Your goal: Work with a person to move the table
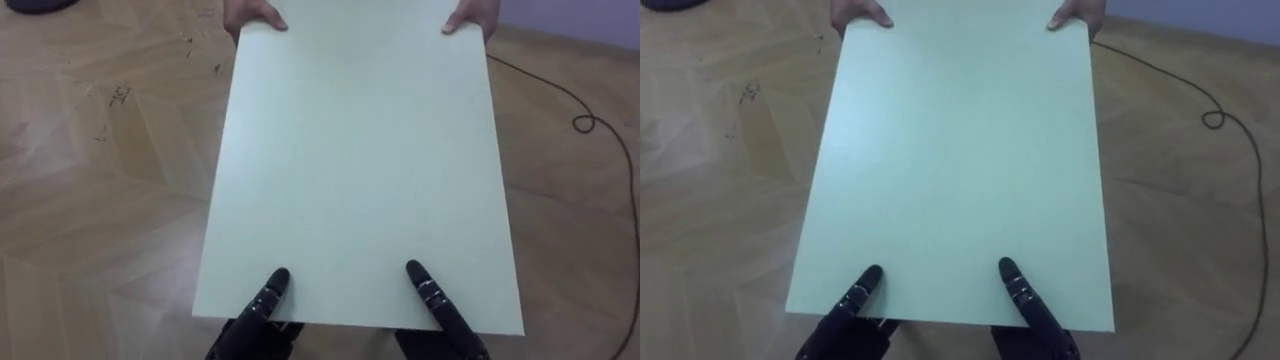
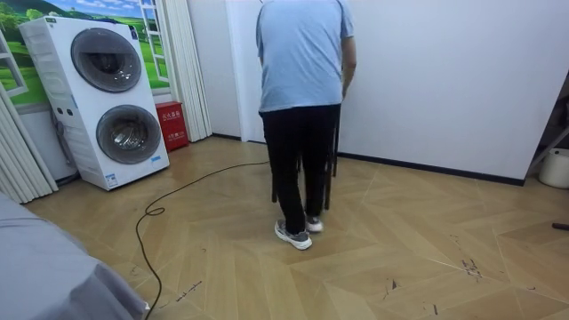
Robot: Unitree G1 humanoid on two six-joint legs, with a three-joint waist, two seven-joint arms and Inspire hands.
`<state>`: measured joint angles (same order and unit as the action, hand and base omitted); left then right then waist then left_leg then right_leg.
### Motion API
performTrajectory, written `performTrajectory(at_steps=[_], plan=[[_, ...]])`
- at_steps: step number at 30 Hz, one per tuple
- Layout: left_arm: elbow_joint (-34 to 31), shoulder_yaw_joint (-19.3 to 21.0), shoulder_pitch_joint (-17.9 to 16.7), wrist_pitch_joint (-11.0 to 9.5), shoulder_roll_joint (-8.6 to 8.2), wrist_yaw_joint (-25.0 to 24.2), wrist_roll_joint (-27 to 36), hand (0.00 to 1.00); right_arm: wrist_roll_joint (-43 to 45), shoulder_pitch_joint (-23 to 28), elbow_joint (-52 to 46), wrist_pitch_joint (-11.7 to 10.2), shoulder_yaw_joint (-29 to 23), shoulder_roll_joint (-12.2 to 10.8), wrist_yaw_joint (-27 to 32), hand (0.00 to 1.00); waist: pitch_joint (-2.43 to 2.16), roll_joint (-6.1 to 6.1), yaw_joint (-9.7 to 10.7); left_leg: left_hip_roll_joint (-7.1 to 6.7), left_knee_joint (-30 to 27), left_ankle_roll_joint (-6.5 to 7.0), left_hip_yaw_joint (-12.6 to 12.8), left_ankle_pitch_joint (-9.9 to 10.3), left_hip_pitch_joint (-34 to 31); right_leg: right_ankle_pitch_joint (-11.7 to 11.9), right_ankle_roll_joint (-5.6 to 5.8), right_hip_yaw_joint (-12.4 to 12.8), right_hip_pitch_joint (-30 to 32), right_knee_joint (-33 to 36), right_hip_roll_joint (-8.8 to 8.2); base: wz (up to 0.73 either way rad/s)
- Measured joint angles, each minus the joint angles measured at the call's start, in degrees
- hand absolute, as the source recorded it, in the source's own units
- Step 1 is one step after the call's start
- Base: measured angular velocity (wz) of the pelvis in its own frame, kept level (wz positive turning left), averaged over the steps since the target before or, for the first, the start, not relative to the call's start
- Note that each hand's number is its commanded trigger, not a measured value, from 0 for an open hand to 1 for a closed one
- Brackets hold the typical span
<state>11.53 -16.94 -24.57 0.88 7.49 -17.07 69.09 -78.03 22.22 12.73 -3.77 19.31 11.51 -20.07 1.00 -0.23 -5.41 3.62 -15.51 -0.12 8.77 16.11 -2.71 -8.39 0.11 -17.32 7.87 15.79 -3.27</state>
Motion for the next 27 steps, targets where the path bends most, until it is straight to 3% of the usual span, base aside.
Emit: performTrajectory(at_steps=[6, 12, 14, 15, 16, 17, 18, 20, 21, 27], plan=[[-0.9, -0.1, -0.1, -0.1, 0.09, -0.6, 0.6, 1.00, -0.5, -1.5, 0.1, 0.1, 0.4, 0.5, 0.0, 1.00, 0.02, 0.07, -1.3, -0.08, 0.0, -0.34, -3.3, -0.6, -1.0, 0.0, 0.04, -0.7, -1.4, -1.3, 0.14, 0.35], [-1.5, 0.3, 0.3, -1.0, 0.08, 0.3, 1.2, 1.00, 0.0, -2.9, 0.0, 0.2, 0.5, 0.1, 0.3, 1.00, 0.03, 0.77, -1.0, 0.04, -0.3, -0.60, -4.0, -2.5, -4.3, -0.4, 0.18, -6.8, -2.0, -1.0, -0.79, 0.79], [-1.4, 0.0, 0.4, -0.9, -0.09, 0.5, 1.2, 1.00, 0.5, -3.0, 0.0, 1.4, -0.6, 0.5, 0.4, 1.00, 0.41, 1.64, -1.1, 0.13, -0.2, -0.43, -4.6, -3.1, -4.1, -1.5, 0.04, -8.1, -1.3, 4.2, -1.99, 0.74], [-1.3, 0.0, 0.4, -0.9, -0.11, 0.6, 1.3, 1.00, 1.1, -3.1, 0.1, 1.5, -0.8, 0.4, 0.5, 1.00, 0.65, 1.98, -1.1, 0.52, -0.3, -0.43, -6.0, -3.1, -3.8, -2.4, -0.21, -7.6, -0.2, 6.0, -2.29, 0.63], [-1.4, 0.1, 0.3, -1.0, 0.23, 0.6, 1.7, 1.00, 2.3, -3.1, 0.1, 2.1, -1.5, -0.7, 0.6, 1.00, 0.56, 1.93, -1.0, 0.36, -0.4, -0.49, -8.5, -3.0, -3.9, -3.6, -0.92, -4.3, 1.0, 3.9, -0.99, 0.73], [-1.0, 0.2, 0.7, -1.0, 0.45, 0.3, 2.3, 1.00, 3.3, -3.2, 0.0, 2.1, -1.9, -1.3, 0.6, 1.00, 0.52, 2.13, -0.5, -0.44, -1.2, -1.01, -9.8, -2.7, -5.1, -1.4, -1.68, -2.9, 2.1, -0.1, -0.58, 0.90], [-0.9, 0.2, 0.7, -0.7, 0.27, 0.5, 2.3, 1.00, 3.8, -3.2, 0.0, 2.1, -2.3, -1.7, 0.6, 1.00, 0.25, 2.24, 0.1, -0.54, -1.4, -1.26, -9.5, -2.7, -5.3, -1.2, -1.62, -4.0, 1.7, 0.2, -1.00, 0.87], [-0.9, 0.5, 0.8, -0.7, -0.22, 0.1, 2.2, 1.00, 4.4, -4.1, 0.0, 2.5, -2.6, -1.7, 0.6, 1.00, 0.21, 2.91, 0.3, 0.81, -0.9, -1.71, -1.8, -3.3, -5.4, -1.5, -1.81, -6.7, 0.3, 0.1, -0.99, 0.67], [-0.8, 0.6, 0.8, -0.8, -0.21, 0.1, 2.0, 1.00, 4.3, -4.2, 0.1, 2.6, -2.6, -1.8, 0.6, 1.00, 0.24, 2.85, 0.2, 1.03, -0.4, -1.79, -0.6, -3.6, -5.0, -1.5, -1.81, -6.9, -0.1, -0.1, -0.95, 0.53], [-1.0, 1.4, -0.1, -0.7, -0.26, 0.2, 2.1, 1.00, 4.3, -4.7, 0.1, 4.4, -2.6, -2.0, 1.2, 1.00, 0.22, 2.76, -2.4, 0.59, 0.8, -1.84, 0.6, -4.2, -3.8, -1.3, -1.51, -6.6, -1.4, -1.0, -1.15, 0.08]])
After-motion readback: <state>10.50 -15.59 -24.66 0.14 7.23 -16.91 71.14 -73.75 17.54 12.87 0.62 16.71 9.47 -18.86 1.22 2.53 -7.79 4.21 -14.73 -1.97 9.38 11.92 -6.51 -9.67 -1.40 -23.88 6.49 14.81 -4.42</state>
